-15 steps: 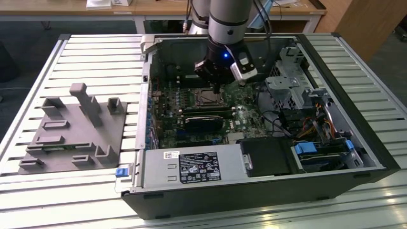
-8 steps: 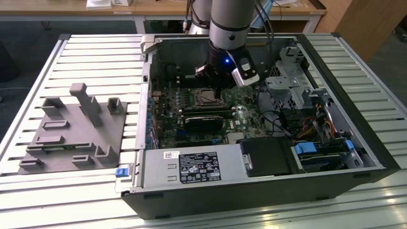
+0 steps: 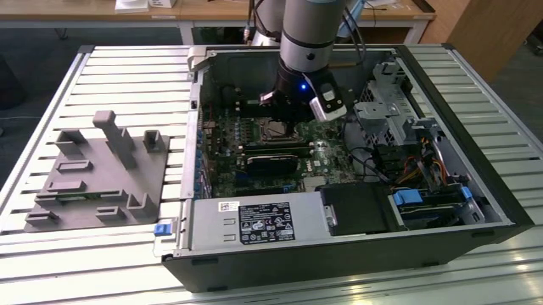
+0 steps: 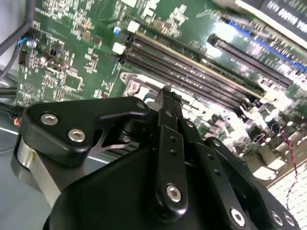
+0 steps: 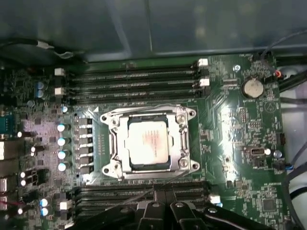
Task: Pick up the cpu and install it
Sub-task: 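Install the second cpu locking lever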
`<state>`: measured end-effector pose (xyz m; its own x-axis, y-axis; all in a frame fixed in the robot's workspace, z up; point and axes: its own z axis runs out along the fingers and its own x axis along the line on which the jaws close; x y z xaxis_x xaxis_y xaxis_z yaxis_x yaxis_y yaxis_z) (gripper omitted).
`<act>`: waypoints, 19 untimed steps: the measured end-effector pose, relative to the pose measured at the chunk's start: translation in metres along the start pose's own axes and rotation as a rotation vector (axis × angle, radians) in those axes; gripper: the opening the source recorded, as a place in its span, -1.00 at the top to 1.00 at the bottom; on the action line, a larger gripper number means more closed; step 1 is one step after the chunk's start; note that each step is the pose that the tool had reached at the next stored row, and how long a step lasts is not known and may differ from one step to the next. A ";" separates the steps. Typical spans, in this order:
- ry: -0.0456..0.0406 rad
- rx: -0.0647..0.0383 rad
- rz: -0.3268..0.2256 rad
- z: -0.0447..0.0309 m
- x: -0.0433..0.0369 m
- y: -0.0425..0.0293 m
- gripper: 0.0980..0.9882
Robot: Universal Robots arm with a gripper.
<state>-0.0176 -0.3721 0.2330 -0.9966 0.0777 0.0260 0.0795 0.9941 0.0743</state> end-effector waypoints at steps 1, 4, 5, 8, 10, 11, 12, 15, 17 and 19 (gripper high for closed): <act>0.0000 0.000 0.000 0.0008 0.0011 -0.0017 0.98; 0.0001 0.000 0.000 0.0019 0.0088 -0.0037 0.98; 0.0000 0.000 0.000 0.0023 0.0132 -0.0042 0.98; -0.0001 -0.001 0.000 0.0039 0.0243 -0.0055 0.98; 0.0001 0.000 0.000 0.0052 0.0286 -0.0062 0.98; 0.0001 -0.001 0.000 0.0064 0.0292 -0.0065 0.98; 0.0003 -0.002 0.000 0.0078 0.0292 -0.0066 0.98; 0.0012 -0.013 0.000 0.0107 0.0292 -0.0069 0.98; 0.0030 -0.036 -0.001 0.0112 0.0292 -0.0074 0.98; 0.0040 -0.050 0.000 0.0114 0.0290 -0.0095 0.98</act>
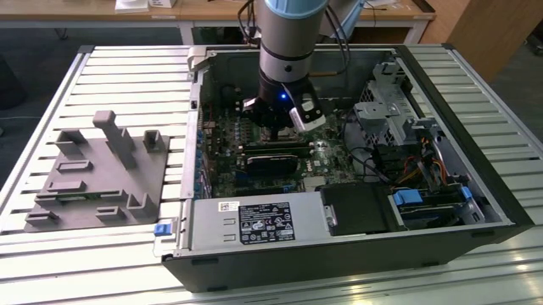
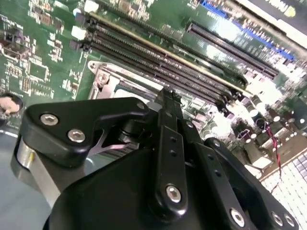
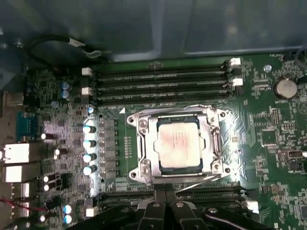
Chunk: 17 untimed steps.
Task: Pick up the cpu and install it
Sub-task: 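Install the second cpu locking lever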
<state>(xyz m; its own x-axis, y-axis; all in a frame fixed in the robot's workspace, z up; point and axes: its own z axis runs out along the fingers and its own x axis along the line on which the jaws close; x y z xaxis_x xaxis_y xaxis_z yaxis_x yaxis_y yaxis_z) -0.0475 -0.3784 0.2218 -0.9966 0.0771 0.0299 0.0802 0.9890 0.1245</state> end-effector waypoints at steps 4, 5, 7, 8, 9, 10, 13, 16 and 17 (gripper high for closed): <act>0.0010 -0.012 0.001 -0.0004 0.0019 -0.0065 0.98; 0.0014 -0.019 0.000 -0.0004 0.0036 -0.0076 0.98; 0.0028 -0.035 0.000 -0.0004 0.0078 -0.0095 0.98; 0.0034 -0.042 0.000 -0.0002 0.0099 -0.0105 0.98; 0.0037 -0.046 0.000 0.0004 0.0111 -0.0112 0.98; 0.0038 -0.048 0.000 0.0018 0.0112 -0.0116 0.98; 0.0039 -0.049 0.000 0.0068 0.0115 -0.0125 0.98; 0.0040 -0.051 0.000 0.0116 0.0120 -0.0133 0.98; 0.0041 -0.052 0.000 0.0129 0.0122 -0.0138 0.98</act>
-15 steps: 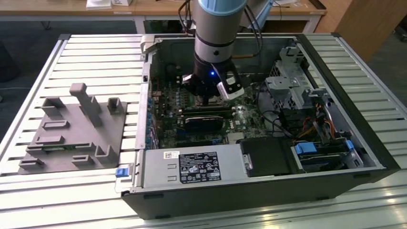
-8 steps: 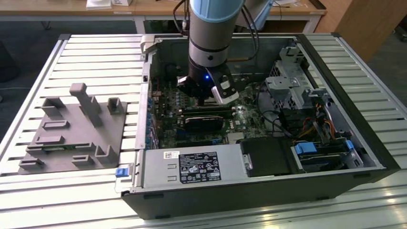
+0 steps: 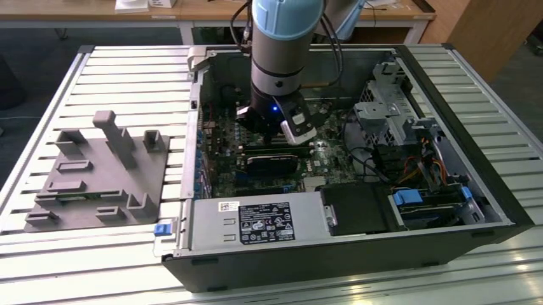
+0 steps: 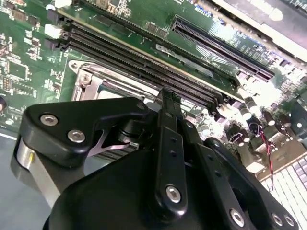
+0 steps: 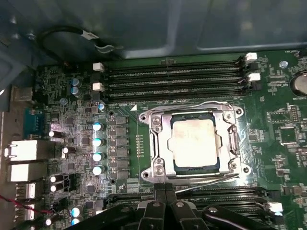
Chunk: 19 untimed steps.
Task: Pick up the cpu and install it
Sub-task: 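Install the second cpu locking lever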
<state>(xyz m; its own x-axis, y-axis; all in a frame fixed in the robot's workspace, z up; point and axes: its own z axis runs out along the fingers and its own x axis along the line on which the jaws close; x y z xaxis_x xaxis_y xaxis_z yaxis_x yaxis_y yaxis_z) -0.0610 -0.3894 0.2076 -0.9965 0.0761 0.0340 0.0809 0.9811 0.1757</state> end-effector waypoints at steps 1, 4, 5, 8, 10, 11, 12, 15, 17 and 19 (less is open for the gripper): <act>0.0002 -0.002 0.000 0.0006 0.0003 -0.0007 0.98; 0.0015 -0.020 0.000 0.0005 0.0021 -0.0039 0.98; 0.0020 -0.026 -0.001 0.0002 0.0026 -0.0055 0.98; 0.0031 -0.040 -0.001 0.0000 0.0034 -0.0090 0.98; 0.0037 -0.047 -0.001 0.0006 0.0039 -0.0094 0.98; 0.0040 -0.051 -0.001 0.0013 0.0043 -0.0095 0.98; 0.0043 -0.054 -0.001 0.0023 0.0045 -0.0097 0.98; 0.0050 -0.063 -0.001 0.0064 0.0050 -0.0105 0.98; 0.0057 -0.072 -0.001 0.0080 0.0061 -0.0109 0.98; 0.0066 -0.082 -0.002 0.0095 0.0075 -0.0113 0.98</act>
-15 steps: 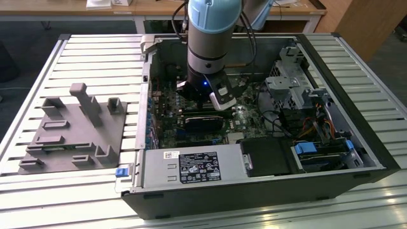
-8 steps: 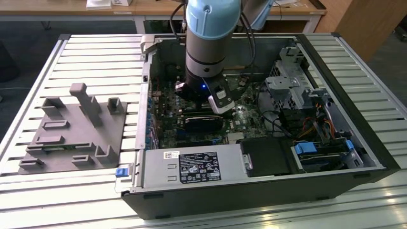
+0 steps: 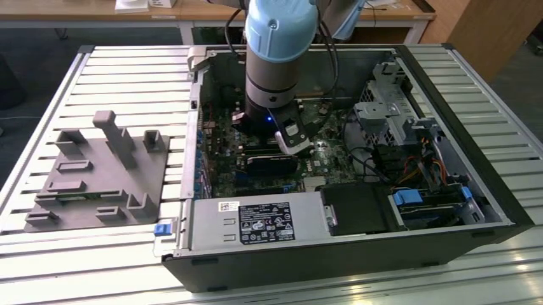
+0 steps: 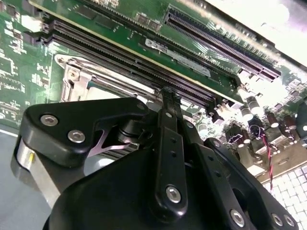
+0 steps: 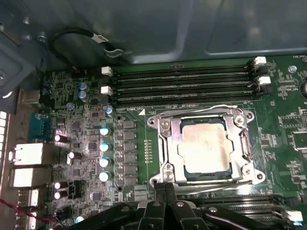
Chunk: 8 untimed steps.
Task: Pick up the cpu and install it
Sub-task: 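Install the second cpu locking lever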
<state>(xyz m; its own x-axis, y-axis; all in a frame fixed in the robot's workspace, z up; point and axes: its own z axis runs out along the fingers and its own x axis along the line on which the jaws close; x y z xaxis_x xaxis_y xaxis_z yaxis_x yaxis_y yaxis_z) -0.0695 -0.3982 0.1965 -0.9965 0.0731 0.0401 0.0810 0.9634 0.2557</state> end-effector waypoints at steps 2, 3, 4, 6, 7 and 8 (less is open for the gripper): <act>0.0008 -0.011 0.000 0.0014 0.0015 -0.0005 0.98; 0.0013 -0.016 0.000 0.0021 0.0023 -0.0007 0.98; 0.0017 -0.021 0.000 0.0027 0.0028 -0.0009 0.98; 0.0023 -0.030 -0.001 0.0044 0.0035 -0.0012 0.98; 0.0027 -0.034 -0.001 0.0051 0.0039 -0.0013 0.98; 0.0030 -0.038 -0.001 0.0058 0.0043 -0.0014 0.98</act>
<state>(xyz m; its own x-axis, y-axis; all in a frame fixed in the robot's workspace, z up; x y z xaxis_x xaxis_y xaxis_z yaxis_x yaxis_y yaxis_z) -0.0741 -0.3977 0.1907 -0.9965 0.0716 0.0428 0.0810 0.9530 0.2921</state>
